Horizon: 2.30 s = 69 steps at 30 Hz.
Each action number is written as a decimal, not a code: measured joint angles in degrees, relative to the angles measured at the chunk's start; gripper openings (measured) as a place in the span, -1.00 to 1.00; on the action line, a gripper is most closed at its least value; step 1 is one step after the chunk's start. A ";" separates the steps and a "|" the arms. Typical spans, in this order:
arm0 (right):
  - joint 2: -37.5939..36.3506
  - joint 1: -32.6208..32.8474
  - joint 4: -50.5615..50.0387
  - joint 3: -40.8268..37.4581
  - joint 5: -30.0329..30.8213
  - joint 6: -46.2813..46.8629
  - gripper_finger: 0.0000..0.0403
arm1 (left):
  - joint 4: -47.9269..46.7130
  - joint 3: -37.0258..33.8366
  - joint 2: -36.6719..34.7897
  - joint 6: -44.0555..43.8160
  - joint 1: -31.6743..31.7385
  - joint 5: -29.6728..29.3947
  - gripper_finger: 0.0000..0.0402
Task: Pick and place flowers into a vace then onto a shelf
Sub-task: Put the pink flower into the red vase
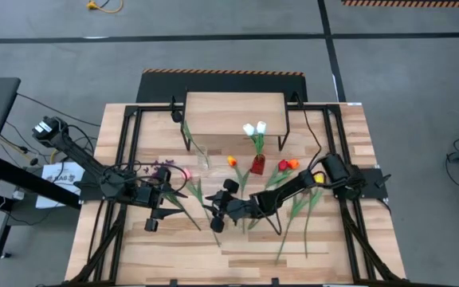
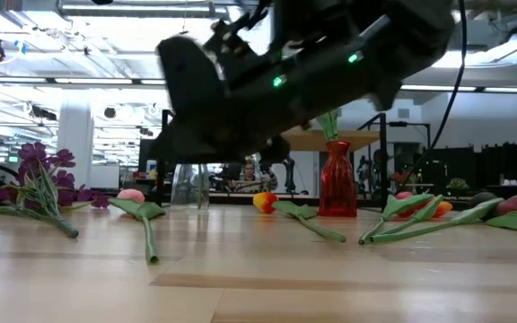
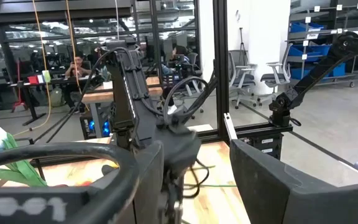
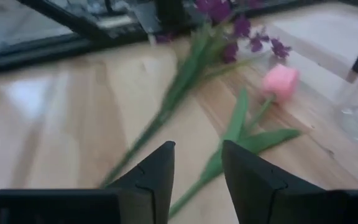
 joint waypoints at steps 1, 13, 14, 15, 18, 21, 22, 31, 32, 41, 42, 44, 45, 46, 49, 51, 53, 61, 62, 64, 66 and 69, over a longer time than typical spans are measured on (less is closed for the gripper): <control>0.71 -0.21 -1.20 1.05 0.09 0.00 -0.36 | 0.00 0.00 0.00 0.00 0.01 0.00 -0.13; 6.27 -1.61 -17.14 13.64 -1.21 0.02 -0.36 | 0.01 0.00 0.00 0.00 0.00 -0.04 -0.13; 6.15 -1.59 -17.53 13.69 -1.16 0.00 -0.36 | 0.02 0.00 0.00 0.00 0.00 -0.05 -0.13; 6.15 -1.59 -17.54 13.69 -1.20 -0.05 -0.37 | 0.04 0.00 0.00 0.00 0.02 -0.04 -0.13; 6.17 -1.64 -17.73 13.67 -1.31 -0.48 -0.36 | 0.02 0.00 0.00 0.00 0.00 -0.07 -0.13; 6.17 -2.12 -18.48 13.67 -4.16 0.06 -0.34 | 0.04 0.00 0.00 0.00 0.00 -0.07 -0.13; 6.17 -2.36 -18.99 13.67 -5.04 0.65 -0.33 | 0.04 0.00 0.00 0.00 0.01 -0.07 -0.13; 7.75 -4.09 -19.47 13.80 -8.79 3.99 -0.26 | 0.05 0.00 0.00 0.00 0.00 -0.09 -0.13; 7.93 -4.16 -19.36 13.71 -8.74 4.49 -0.26 | 0.05 0.00 0.00 0.00 0.01 -0.10 -0.13; 9.98 -5.35 -19.60 14.40 -12.74 8.44 -0.37 | 0.09 0.00 0.00 0.00 0.00 -0.11 -0.13; 10.01 -5.32 -19.60 14.39 -12.52 8.44 -0.39 | 0.09 0.00 0.00 0.00 0.00 -0.09 -0.13; 10.06 -5.24 -19.88 14.37 -12.31 8.75 -0.45 | 0.07 0.00 0.00 0.00 0.00 -0.09 -0.13; 10.06 -5.26 -20.02 14.36 -12.33 9.16 -0.48 | 0.09 0.00 0.00 0.00 0.02 -0.07 -0.13; 10.06 -5.26 -20.25 14.35 -12.36 9.48 -0.53 | 0.07 0.00 0.00 0.00 0.02 -0.09 -0.13; 10.02 -5.30 -20.89 14.35 -12.51 9.68 -0.71 | 0.07 0.00 0.00 0.00 0.01 -0.07 -0.13; 10.00 -5.25 -20.90 14.32 -12.82 9.75 -0.85 | 0.07 0.00 0.00 0.00 0.00 -0.07 -0.13; 10.00 -5.08 -20.83 14.32 -12.94 9.74 -0.95 | 0.07 0.00 0.00 0.00 0.02 -0.07 -0.13; 9.39 -4.31 -21.26 14.26 -11.74 8.59 -0.98 | 0.07 0.00 0.00 0.00 0.00 -0.04 -0.13; 9.15 -4.04 -21.71 14.24 -10.72 8.26 -0.98 | 0.07 0.00 0.00 0.00 0.00 -0.04 -0.13; 7.96 -3.26 -23.90 14.14 -8.22 7.63 -0.99 | 0.07 0.00 0.00 0.00 0.02 -0.04 -0.13; 6.91 -2.47 -26.56 13.93 -5.65 7.44 -0.99 | 0.05 0.00 0.00 0.00 0.00 -0.04 -0.13; 4.93 -1.31 -31.60 13.78 -2.25 7.31 -1.00 | 0.04 0.00 0.00 0.00 0.00 -0.04 -0.13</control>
